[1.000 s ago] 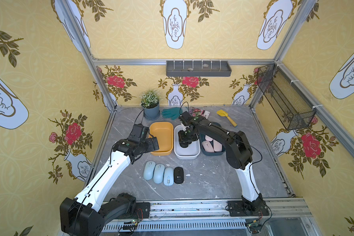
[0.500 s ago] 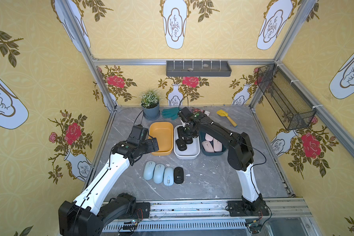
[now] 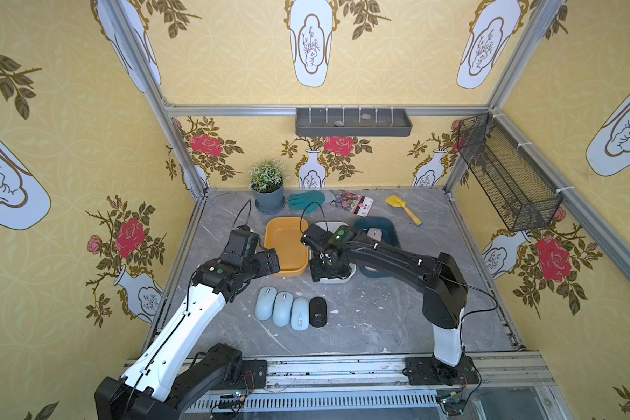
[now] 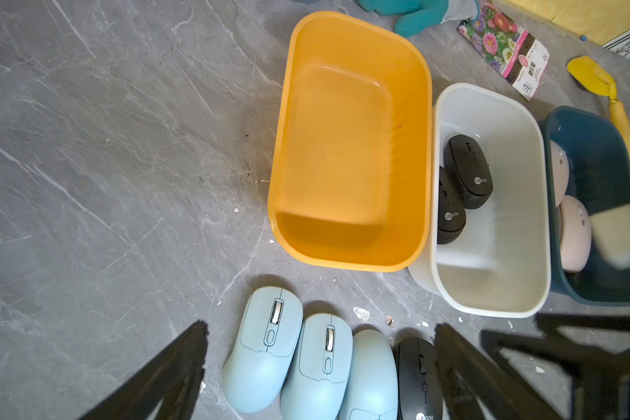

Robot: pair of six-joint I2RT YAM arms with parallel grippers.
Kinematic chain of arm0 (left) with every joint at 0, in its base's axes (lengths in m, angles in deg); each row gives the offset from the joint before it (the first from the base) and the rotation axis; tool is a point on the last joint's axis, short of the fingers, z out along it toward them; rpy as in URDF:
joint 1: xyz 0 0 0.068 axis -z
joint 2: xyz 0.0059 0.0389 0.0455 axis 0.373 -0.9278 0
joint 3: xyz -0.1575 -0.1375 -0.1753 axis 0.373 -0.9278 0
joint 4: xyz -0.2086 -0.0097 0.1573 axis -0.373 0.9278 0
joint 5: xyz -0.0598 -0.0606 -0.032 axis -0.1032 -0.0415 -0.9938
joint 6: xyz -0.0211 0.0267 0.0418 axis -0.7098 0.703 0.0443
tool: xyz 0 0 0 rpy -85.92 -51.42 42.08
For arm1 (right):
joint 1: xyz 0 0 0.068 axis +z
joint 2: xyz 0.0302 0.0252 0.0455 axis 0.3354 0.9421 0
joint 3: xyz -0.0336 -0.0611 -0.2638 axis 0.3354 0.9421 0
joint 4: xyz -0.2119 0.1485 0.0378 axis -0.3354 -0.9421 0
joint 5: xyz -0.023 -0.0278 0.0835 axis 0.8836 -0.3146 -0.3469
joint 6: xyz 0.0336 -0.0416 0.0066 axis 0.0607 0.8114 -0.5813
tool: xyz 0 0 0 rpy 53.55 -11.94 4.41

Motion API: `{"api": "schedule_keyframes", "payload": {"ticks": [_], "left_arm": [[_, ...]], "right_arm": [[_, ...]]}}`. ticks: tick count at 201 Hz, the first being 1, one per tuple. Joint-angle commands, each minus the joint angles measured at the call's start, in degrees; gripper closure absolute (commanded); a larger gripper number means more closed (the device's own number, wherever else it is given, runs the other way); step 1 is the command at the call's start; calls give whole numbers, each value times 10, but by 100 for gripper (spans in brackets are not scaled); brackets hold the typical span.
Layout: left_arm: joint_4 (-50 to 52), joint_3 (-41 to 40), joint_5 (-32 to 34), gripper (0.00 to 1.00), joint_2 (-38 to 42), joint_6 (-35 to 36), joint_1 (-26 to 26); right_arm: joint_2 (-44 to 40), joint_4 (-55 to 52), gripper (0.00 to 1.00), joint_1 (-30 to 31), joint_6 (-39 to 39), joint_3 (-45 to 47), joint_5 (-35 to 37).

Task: Place the mice by color into the storage box
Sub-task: Pick up the mouse from the center of the board.

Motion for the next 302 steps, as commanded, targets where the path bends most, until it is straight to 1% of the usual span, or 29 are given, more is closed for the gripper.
{"api": "schedule_keyframes", "payload": {"ticks": [1, 33, 88, 186, 259, 273, 302], "left_arm": [[3, -12, 0, 2, 10, -13, 0], [9, -28, -5, 2, 21, -24, 0], [14, -29, -1, 2, 33, -25, 1], [18, -15, 2, 2, 23, -19, 1], [21, -6, 3, 2, 13, -17, 1], [21, -6, 1, 2, 11, -18, 1], [21, -6, 2, 2, 10, -18, 1]], "right_arm": [[3, 44, 26, 28, -77, 30, -39], [6, 72, 26, 50, -103, 55, -61], [26, 83, 26, 70, -110, 75, -79], [32, 77, 27, 71, -118, 108, -74], [45, 95, 29, 71, -123, 133, -74], [47, 95, 31, 71, -123, 137, -75], [44, 88, 41, 71, -123, 139, -72]]}}
